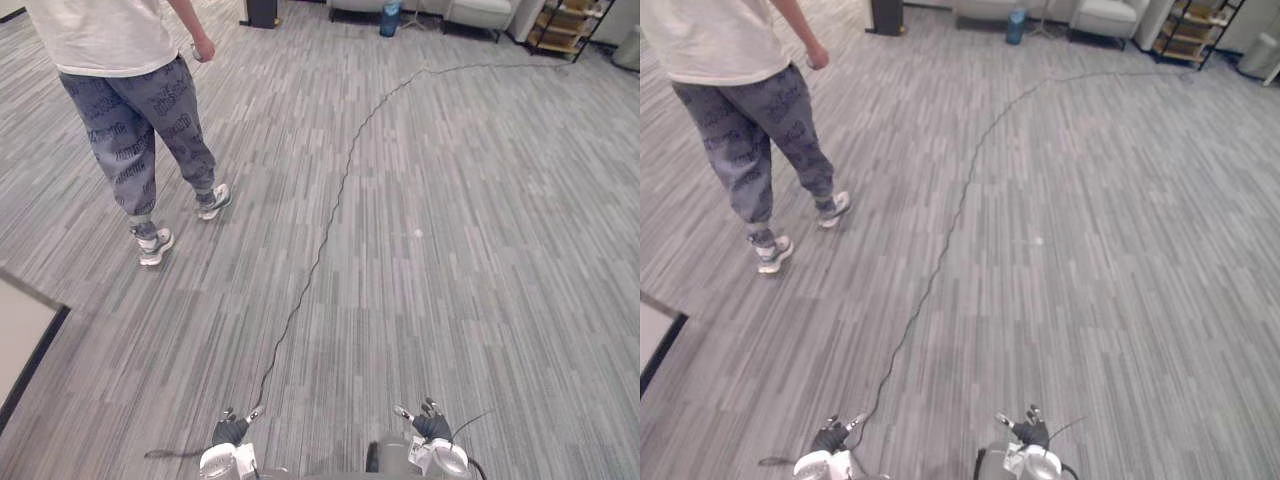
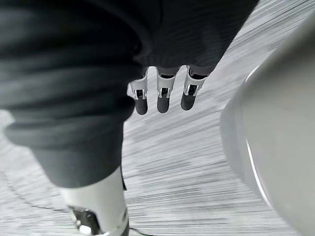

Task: Pick up cushions and gather them together orderly.

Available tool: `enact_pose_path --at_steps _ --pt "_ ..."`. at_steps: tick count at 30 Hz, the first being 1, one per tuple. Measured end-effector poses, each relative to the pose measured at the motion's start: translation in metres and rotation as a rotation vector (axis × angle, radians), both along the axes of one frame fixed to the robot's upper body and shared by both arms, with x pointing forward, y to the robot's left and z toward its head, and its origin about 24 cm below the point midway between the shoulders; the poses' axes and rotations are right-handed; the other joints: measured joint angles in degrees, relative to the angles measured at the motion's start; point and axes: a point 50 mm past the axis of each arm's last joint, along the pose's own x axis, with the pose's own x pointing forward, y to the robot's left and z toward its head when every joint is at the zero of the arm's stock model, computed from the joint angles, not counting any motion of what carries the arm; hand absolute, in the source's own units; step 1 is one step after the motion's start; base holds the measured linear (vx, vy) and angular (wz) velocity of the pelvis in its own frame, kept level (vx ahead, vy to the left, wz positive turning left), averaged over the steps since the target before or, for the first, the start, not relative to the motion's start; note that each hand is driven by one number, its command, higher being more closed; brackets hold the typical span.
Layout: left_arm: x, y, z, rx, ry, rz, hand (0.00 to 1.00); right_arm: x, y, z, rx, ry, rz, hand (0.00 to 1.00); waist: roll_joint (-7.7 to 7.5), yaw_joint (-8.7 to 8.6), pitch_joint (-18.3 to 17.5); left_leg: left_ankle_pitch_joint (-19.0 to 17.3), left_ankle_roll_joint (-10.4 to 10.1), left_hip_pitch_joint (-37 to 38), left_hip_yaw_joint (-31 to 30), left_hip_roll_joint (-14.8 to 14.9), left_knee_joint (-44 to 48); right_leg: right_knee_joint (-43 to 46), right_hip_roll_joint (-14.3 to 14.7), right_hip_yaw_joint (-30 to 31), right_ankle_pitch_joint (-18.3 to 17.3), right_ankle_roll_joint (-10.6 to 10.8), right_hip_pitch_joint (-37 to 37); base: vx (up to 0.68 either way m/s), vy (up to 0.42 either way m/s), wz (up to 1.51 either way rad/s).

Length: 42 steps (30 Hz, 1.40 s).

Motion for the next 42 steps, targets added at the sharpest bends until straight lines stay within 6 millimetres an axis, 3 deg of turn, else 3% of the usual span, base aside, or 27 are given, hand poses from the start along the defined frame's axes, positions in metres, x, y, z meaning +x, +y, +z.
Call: enact_pose_path --at_steps 2,3,4,5,6,7,8,10,12,14,16,17,18,20,21,23,24,27,28,30,31,33,35,36,38,40,42 --pt "-0.002 -0.002 -0.001 0.000 0.005 -0.026 0.00 0.000 -0.001 -0.002 -0.009 0.023 0.031 0.00 -0.48 -0.42 0.1 0.0 -0.2 2.0 -2.2 0.2 -0.6 -17.6 2.9 1.2 8.9 0.0 0.0 0.61 -0.144 0.51" --pt "-0.008 -0.002 -0.003 -0.004 0.022 -0.031 0.00 -0.004 -0.003 -0.004 -0.013 0.037 0.032 0.00 -0.76 -0.87 0.1 -0.9 -2.0 3.8 -3.8 0.0 -0.6 -20.0 3.3 1.6 11.8 -2.3 0.3 0.68 -0.213 0.67" --pt "-0.013 -0.003 -0.005 -0.014 0.040 -0.021 0.00 -0.005 -0.011 -0.004 -0.030 0.048 0.028 0.00 0.88 -1.46 -0.3 -2.2 -4.3 5.7 -5.7 1.7 0.4 -17.0 5.0 2.4 15.9 -5.8 0.3 0.57 -0.177 0.40" --pt "-0.015 -0.004 -0.006 -0.021 0.044 -0.002 0.00 -0.004 -0.015 -0.003 -0.039 0.049 0.027 0.00 2.18 -1.19 -0.7 -2.1 -4.5 4.8 -5.8 3.0 2.6 -16.1 6.1 1.7 14.8 -6.5 0.4 0.73 -0.244 0.14" --pt "-0.017 0.000 -0.007 -0.034 0.047 0.061 0.00 -0.002 -0.015 -0.001 -0.038 0.032 0.027 0.00 3.31 -1.21 -0.4 -0.6 -6.8 -0.7 -5.9 4.6 16.2 -16.3 7.5 1.6 11.8 -6.9 2.2 0.72 -0.228 -0.26" --pt "-0.021 0.002 -0.008 -0.040 0.053 0.109 0.00 -0.001 -0.015 -0.001 -0.035 0.023 0.023 0.00 3.85 -1.01 0.1 4.7 -8.2 -6.1 -4.7 6.2 29.4 -17.8 8.6 3.4 10.3 -7.6 4.7 0.86 -0.223 -0.55" --pt "-0.025 0.007 -0.007 -0.032 0.051 0.138 0.00 -0.002 -0.014 -0.001 -0.026 0.029 0.014 0.00 4.40 0.17 0.6 3.7 -8.2 -10.9 -2.8 8.8 41.0 -20.0 10.2 5.2 9.6 -8.5 9.1 0.62 -0.101 -0.71" --pt "-0.030 0.010 -0.007 -0.021 0.055 0.139 0.00 -0.010 -0.011 -0.004 -0.009 0.050 0.004 0.00 3.80 0.98 0.8 -2.3 -6.8 -15.9 -0.5 9.8 45.6 -23.5 10.8 7.3 8.3 -8.8 17.0 0.56 -0.044 -0.58" --pt "-0.026 0.011 -0.003 0.002 0.019 0.091 0.00 -0.010 -0.007 -0.005 0.003 0.048 -0.006 0.00 2.10 1.72 1.2 -5.1 -6.0 -21.2 0.2 6.6 38.2 -27.9 9.6 10.7 7.2 -8.8 24.4 0.65 -0.015 -0.52" --pt "-0.022 0.010 -0.002 0.007 0.003 0.062 0.00 -0.003 -0.007 -0.003 0.004 0.036 -0.006 0.00 2.23 2.16 0.6 -3.4 -6.7 -28.6 -2.5 2.3 23.4 -30.8 7.8 14.0 5.7 -7.4 27.7 0.52 0.076 -0.74" --pt "-0.020 0.004 -0.002 -0.014 -0.010 0.063 0.00 0.001 -0.008 -0.002 0.001 0.031 -0.004 0.00 3.95 3.02 0.1 4.7 -8.7 -34.7 -5.3 1.5 13.9 -32.5 7.4 17.2 3.4 -6.0 30.1 0.51 0.188 -0.90" --pt "-0.020 0.004 -0.002 -0.015 -0.011 0.069 0.00 -0.008 -0.005 -0.007 0.011 0.062 -0.007 0.00 3.50 3.93 -0.4 10.7 -8.4 -33.8 -5.2 1.2 12.8 -32.7 6.3 19.4 1.2 -4.5 32.9 0.57 0.238 -0.80" --pt "-0.022 0.007 -0.002 -0.010 -0.004 0.069 0.00 -0.014 0.000 -0.009 0.024 0.080 -0.006 0.00 2.73 4.20 -1.2 13.1 -6.1 -32.9 -4.6 0.7 12.8 -32.4 5.4 20.5 -0.2 -3.9 33.7 0.65 0.248 -0.82" --pt "-0.024 0.015 -0.002 0.007 0.006 0.081 0.00 -0.021 0.014 -0.013 0.060 0.102 -0.003 0.00 0.42 4.35 -3.5 9.9 -1.9 -31.7 -0.3 -0.1 13.6 -25.9 3.0 22.7 -1.6 -2.8 31.0 0.73 0.241 -0.79" --pt "-0.024 0.016 -0.002 0.010 0.007 0.080 0.00 -0.021 0.017 -0.013 0.067 0.100 0.000 0.00 0.21 4.42 -3.3 9.3 -1.4 -30.1 1.0 0.1 13.4 -21.0 2.9 22.9 -1.9 -2.2 29.2 0.61 0.183 -0.79" --pt "-0.024 0.017 -0.002 0.013 0.008 0.079 0.00 -0.020 0.023 -0.013 0.070 0.097 0.029 0.00 -0.30 4.21 -2.5 8.3 0.2 -23.1 3.2 -0.5 10.2 -1.0 2.1 22.1 0.0 6.4 22.1 0.51 0.167 -0.78" --pt "-0.025 0.016 -0.003 0.007 0.016 0.077 0.00 -0.017 0.022 -0.009 0.060 0.066 0.042 0.00 0.01 4.01 -1.9 7.0 0.1 -18.1 3.3 -0.8 8.6 10.4 0.9 19.5 0.5 7.4 18.7 0.45 0.156 -0.74" --pt "-0.027 0.012 -0.005 -0.003 0.030 0.081 0.00 -0.011 0.024 -0.004 0.053 0.018 0.078 0.00 0.64 3.24 -1.5 3.9 -0.5 -8.1 6.5 -0.5 4.4 19.0 -2.5 10.8 -2.0 3.2 12.9 0.43 0.153 -0.58" --pt "-0.025 0.011 -0.005 -0.007 0.026 0.084 0.00 -0.008 0.027 -0.003 0.061 0.008 0.086 0.00 1.00 2.75 -1.3 2.6 -1.4 -4.3 7.6 0.2 1.9 16.0 -2.8 6.3 -3.9 0.9 10.7 0.41 0.113 -0.54" --pt "-0.023 0.011 -0.005 -0.013 0.024 0.107 0.00 -0.002 0.028 -0.001 0.063 -0.013 0.093 0.00 0.98 2.67 -1.1 0.0 -3.4 -1.8 9.7 1.3 0.5 6.8 -0.3 2.7 -3.9 0.1 5.3 0.41 0.084 -0.72" --pt "-0.025 0.013 -0.006 -0.005 0.041 0.088 0.00 0.002 0.025 -0.001 0.056 -0.014 0.101 0.00 0.49 1.46 -1.2 -0.6 -4.3 -0.7 11.2 1.3 -1.0 -7.0 1.7 0.9 0.9 1.5 3.0 0.39 0.049 -0.57" --pt "-0.024 0.020 -0.007 0.021 0.062 0.040 0.00 0.008 0.022 0.001 0.048 -0.026 0.102 0.00 -1.76 -0.38 -1.0 -1.5 -6.0 0.7 10.7 -1.0 -2.4 -15.4 1.0 -1.6 6.7 1.3 -0.2 0.44 -0.024 0.10" --pt "-0.029 0.017 -0.009 0.010 0.078 0.046 0.00 0.005 0.017 0.000 0.035 -0.014 0.103 0.00 -0.85 -1.54 -0.9 -2.5 -7.5 5.2 7.8 -0.2 -2.5 -18.2 3.4 -1.1 13.7 -6.2 2.5 0.59 -0.095 0.45" --pt "-0.031 0.014 -0.010 -0.004 0.081 0.066 0.00 -0.001 0.011 -0.002 0.024 0.004 0.102 0.00 0.35 -1.59 -1.6 -2.5 -7.5 5.7 5.5 1.8 0.0 -17.8 4.8 -1.1 15.5 -8.5 3.8 0.66 -0.168 0.30" --pt "-0.033 0.011 -0.010 -0.020 0.072 0.108 0.00 -0.001 0.015 -0.002 0.032 0.001 0.115 0.00 1.59 -1.27 -2.4 -2.3 -7.8 -0.3 2.5 5.6 15.8 -18.3 6.9 -2.1 13.3 -7.9 6.3 0.69 -0.232 -0.01" --pt "-0.031 0.009 -0.008 -0.030 0.058 0.135 0.00 0.003 0.022 0.000 0.038 -0.013 0.150 0.00 3.07 -0.37 -1.6 5.2 -8.3 -9.3 2.5 9.9 37.8 -20.8 9.9 1.1 11.3 -8.7 10.0 0.59 -0.118 -0.78" --pt "-0.027 0.005 -0.007 -0.034 0.046 0.124 0.00 0.006 0.026 0.001 0.044 -0.018 0.162 0.00 4.86 1.00 0.0 3.1 -7.8 -16.4 1.5 12.6 51.9 -23.4 12.5 5.4 9.1 -10.1 15.9 0.56 0.033 -1.07"
